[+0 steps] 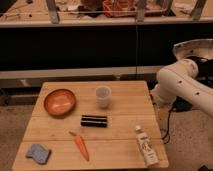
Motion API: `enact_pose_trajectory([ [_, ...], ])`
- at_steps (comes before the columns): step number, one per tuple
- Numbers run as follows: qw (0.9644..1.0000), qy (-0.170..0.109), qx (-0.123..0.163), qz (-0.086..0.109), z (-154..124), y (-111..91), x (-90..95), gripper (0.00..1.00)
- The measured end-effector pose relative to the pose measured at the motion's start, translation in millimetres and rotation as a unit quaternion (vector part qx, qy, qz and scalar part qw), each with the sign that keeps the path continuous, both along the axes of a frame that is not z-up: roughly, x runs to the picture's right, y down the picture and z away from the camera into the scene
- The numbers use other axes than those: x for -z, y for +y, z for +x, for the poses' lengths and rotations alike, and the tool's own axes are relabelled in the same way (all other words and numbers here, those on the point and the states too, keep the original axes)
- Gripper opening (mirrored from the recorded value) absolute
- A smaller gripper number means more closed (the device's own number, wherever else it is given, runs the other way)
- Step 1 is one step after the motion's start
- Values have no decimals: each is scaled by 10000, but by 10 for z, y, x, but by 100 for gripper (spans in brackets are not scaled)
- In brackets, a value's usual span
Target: Push the eraser across the table
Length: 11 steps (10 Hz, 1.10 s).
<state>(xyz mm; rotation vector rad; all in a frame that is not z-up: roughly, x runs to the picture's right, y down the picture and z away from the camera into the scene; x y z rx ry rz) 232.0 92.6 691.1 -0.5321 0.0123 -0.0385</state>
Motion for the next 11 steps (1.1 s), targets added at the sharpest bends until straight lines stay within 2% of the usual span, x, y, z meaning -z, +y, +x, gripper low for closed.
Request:
enact_pose_trajectory([
  [4, 9995, -164, 272, 81, -268, -37, -52, 80],
  [7, 9977, -359, 554, 124, -755, -43, -133, 80],
  [11, 9942, -678, 827, 144, -1138, 29, -364, 80],
])
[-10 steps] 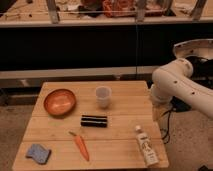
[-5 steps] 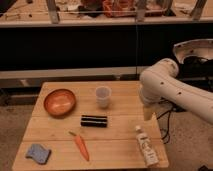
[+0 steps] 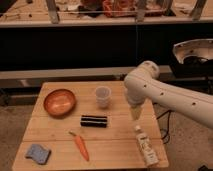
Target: Push the eraser across the table
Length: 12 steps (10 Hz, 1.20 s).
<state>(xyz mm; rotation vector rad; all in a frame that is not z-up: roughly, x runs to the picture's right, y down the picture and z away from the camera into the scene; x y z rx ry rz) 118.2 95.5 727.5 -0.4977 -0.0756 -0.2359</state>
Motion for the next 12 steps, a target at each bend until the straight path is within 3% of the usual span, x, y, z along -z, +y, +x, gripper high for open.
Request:
enact_pose_trajectory([
  [3, 9998, -149, 156, 28, -167, 43, -124, 80],
  [7, 9985, -421, 343, 13, -449, 198, -421, 80],
  [12, 9975, -597, 378, -23, -554, 263, -546, 80],
])
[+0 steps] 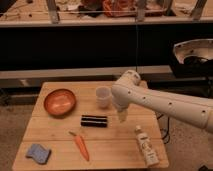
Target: Push the eraser across the table
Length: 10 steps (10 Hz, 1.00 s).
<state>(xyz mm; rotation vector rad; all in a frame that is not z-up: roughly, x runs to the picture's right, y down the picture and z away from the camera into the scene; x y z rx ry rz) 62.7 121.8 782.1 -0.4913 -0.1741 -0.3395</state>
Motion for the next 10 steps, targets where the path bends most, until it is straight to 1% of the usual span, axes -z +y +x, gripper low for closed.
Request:
enact_pose_trajectory([
  [5, 10000, -85, 22, -20, -70, 57, -83, 80],
  [7, 9999, -109, 35, -41, -105, 79, -113, 73],
  [10, 9999, -116, 32, -82, -119, 122, -156, 56],
])
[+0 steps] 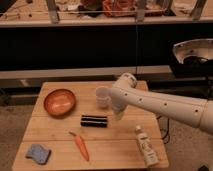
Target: Push the eraser across the table
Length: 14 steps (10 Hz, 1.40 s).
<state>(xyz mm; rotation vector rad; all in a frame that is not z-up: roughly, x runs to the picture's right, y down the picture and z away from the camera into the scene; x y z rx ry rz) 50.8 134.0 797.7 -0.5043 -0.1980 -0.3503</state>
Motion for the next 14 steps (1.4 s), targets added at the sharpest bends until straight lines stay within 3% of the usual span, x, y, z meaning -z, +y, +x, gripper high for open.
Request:
enact_pose_trajectory([
  [5, 9999, 2, -26, -105, 43, 39, -107, 5],
  [6, 9999, -15, -22, -133, 31, 56, -181, 1],
  [10, 9998, -26, -18, -207, 115, 68, -430, 0],
  [14, 9996, -103, 77, -251, -18, 165, -648, 0],
])
